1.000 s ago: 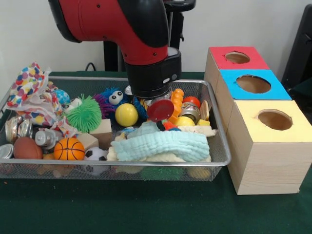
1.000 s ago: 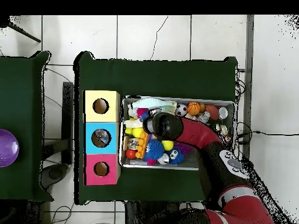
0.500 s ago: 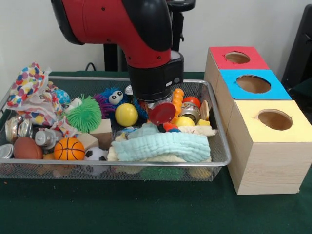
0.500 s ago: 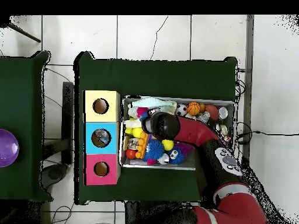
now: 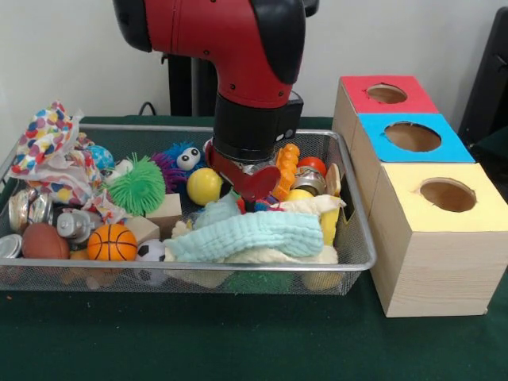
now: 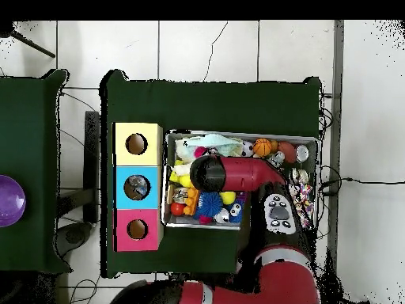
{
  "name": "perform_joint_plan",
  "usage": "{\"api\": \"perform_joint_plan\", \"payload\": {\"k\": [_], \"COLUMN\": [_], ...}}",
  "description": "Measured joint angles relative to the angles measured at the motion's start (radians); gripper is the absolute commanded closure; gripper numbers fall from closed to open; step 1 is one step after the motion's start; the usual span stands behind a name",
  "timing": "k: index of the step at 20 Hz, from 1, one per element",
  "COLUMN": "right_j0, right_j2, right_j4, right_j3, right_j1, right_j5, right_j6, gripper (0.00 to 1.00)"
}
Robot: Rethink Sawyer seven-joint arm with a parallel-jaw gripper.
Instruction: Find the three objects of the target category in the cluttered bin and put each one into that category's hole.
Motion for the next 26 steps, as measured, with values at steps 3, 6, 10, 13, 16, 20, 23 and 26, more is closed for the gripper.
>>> {"api": "perform_joint_plan", "payload": {"k": [3,6,10,13,16,20,23,26], "right_j0": [0.019,0.028,-0.027,-0.164,-0.277,-0.461,-0.583,-0.687], "right_j2": [-0.029,-0.051,-0.010,0.115,0.217,0.390,0.507,0.603], "right_j4": [-0.018,-0.024,-0.019,0.000,0.013,0.016,0.016,0.017], "right_j3": [-0.013,-0.023,-0.020,0.003,0.029,0.076,0.107,0.128], "right_j1": [0.007,0.012,0.014,0.020,0.031,0.066,0.116,0.175], "right_j5": [0.000,0.000,-0.019,-0.036,-0.038,-0.037,-0.037,-0.037], "right_j6": [0.000,0.000,0.000,0.000,0.000,0.000,0.000,0.000], "gripper": [0.00,0.00,0.00,0.00,0.00,0.00,0.00,0.00]}}
